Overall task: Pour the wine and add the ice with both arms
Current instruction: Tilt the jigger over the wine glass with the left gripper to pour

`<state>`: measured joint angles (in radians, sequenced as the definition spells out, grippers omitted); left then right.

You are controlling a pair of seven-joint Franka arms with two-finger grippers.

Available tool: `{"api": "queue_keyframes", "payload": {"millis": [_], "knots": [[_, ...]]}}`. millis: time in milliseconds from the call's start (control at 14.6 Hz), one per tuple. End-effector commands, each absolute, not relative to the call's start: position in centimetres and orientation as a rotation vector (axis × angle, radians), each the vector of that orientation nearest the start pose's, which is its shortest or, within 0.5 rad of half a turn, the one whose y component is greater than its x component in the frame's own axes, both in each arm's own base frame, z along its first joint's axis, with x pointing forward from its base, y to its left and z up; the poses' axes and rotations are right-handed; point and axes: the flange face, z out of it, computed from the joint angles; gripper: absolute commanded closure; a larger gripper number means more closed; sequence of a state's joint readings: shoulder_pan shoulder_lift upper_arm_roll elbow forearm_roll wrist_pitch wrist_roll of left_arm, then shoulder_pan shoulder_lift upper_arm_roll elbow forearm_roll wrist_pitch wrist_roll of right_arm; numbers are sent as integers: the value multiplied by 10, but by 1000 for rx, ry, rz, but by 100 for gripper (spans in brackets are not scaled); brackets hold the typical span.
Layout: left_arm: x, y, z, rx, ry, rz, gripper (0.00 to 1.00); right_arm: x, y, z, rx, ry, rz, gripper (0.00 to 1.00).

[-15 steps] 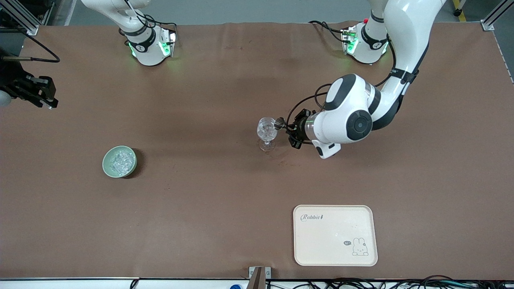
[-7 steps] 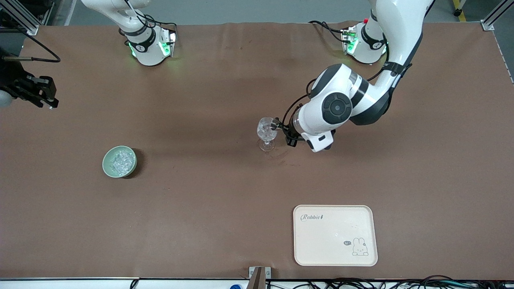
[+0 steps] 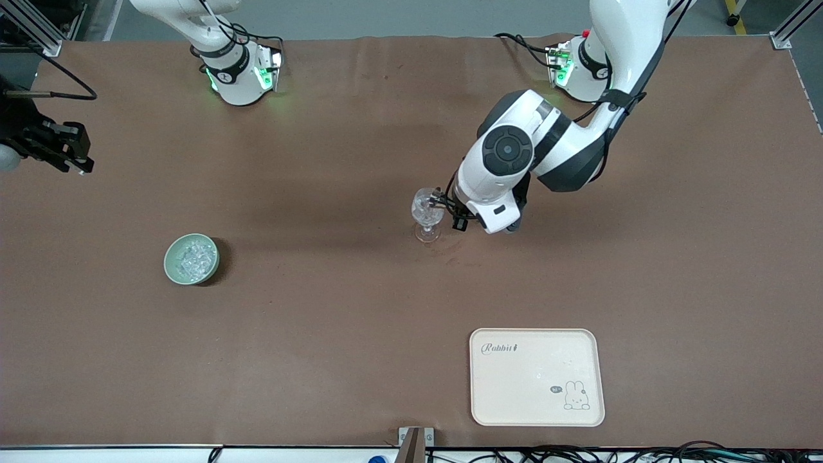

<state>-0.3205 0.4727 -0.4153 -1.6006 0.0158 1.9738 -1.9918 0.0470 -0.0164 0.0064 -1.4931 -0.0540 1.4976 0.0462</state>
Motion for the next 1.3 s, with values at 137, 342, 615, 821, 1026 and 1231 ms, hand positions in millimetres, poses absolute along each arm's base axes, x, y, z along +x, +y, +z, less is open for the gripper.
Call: {"api": "queue_keyframes", "payload": {"millis": [137, 342, 615, 821, 1026, 1231], "knots": [[512, -433, 384, -2490, -1860, 153, 100, 541, 22, 667, -3177, -19, -34, 96], [511, -433, 384, -2493, -1837, 102, 100, 542, 23, 668, -3177, -21, -37, 96], [501, -443, 385, -2511, -1744, -5, 100, 541, 24, 667, -3171, -22, -34, 96], [505, -442, 391, -2516, -1749, -7, 100, 541, 24, 668, -3168, -20, -36, 96], [508, -439, 388, -2516, -1748, 28, 100, 541, 24, 668, -3168, -20, -36, 96], [510, -438, 387, -2559, -1698, 99, 100, 541, 25, 667, -3168, -3, -31, 96]]}}
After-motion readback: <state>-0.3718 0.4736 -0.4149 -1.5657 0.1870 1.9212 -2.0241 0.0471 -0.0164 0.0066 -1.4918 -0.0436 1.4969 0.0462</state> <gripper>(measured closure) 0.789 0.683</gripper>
